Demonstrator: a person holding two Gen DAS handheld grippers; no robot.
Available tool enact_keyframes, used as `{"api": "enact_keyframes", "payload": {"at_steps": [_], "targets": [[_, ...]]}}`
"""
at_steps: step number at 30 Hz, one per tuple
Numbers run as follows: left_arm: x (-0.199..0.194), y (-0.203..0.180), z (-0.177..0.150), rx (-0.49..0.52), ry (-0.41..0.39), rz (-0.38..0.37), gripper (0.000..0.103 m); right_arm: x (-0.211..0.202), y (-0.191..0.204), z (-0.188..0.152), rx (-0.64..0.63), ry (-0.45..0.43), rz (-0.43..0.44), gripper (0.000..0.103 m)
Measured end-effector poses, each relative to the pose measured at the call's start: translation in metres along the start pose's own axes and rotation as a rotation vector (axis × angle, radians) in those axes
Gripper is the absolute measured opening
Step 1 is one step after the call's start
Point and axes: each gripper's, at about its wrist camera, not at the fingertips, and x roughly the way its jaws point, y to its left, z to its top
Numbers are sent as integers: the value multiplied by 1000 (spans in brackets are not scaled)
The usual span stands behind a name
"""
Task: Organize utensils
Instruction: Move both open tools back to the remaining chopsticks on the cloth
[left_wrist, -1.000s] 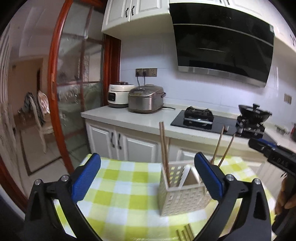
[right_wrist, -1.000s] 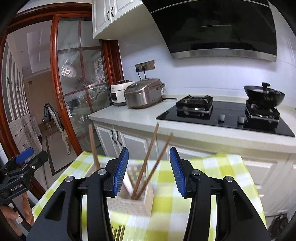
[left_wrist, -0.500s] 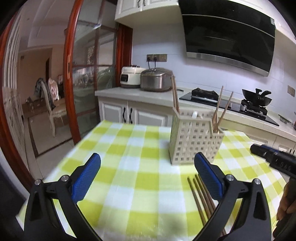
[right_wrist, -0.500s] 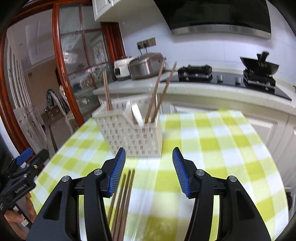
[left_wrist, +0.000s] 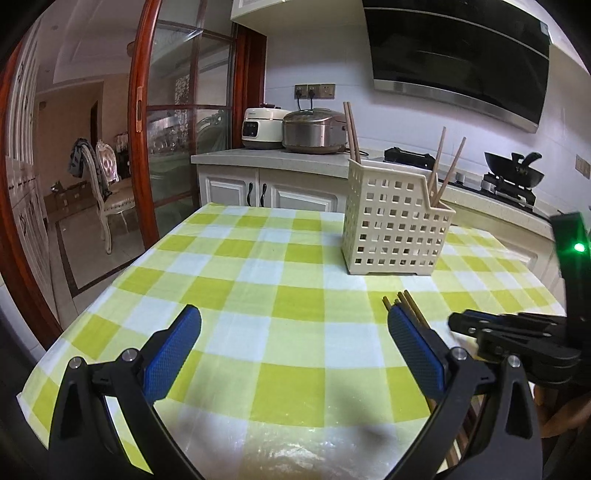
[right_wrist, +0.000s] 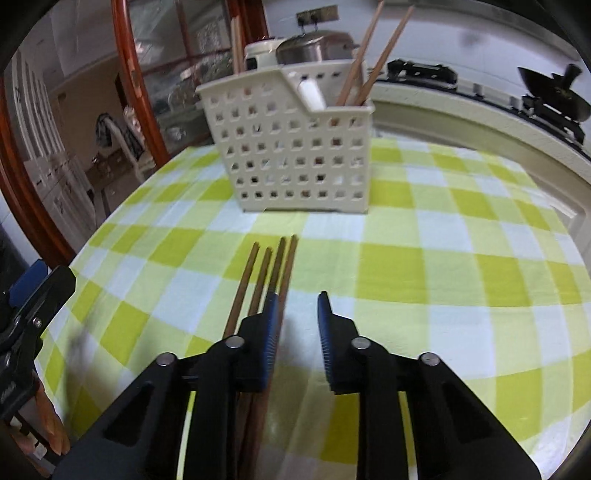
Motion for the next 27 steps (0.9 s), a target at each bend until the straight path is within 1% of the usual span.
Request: {"api": "enact_keyframes", "payload": {"at_steps": [3, 6, 10, 19, 24, 25, 27], "targets": [[-1, -4, -1, 26, -14, 5, 98, 8, 5, 0, -13, 22, 4, 19], [0, -6, -2, 42, -13, 8, 98, 19, 8, 1, -21, 53, -4, 16], [4, -3, -4, 33, 2, 1, 98, 27, 11, 3, -38, 72, -27, 14], [7, -3, -4, 27, 10, -10, 98, 38, 18, 11, -83, 94, -78, 13], [11, -3, -5, 29, 32, -8, 98, 39, 24, 10, -132, 90, -115, 13], [12, -4, -6, 28, 38, -7, 98, 39, 24, 10, -139, 91, -118, 12], [12, -3, -7, 25, 45, -7, 98, 38, 25, 8, -151, 89, -125, 7]]}}
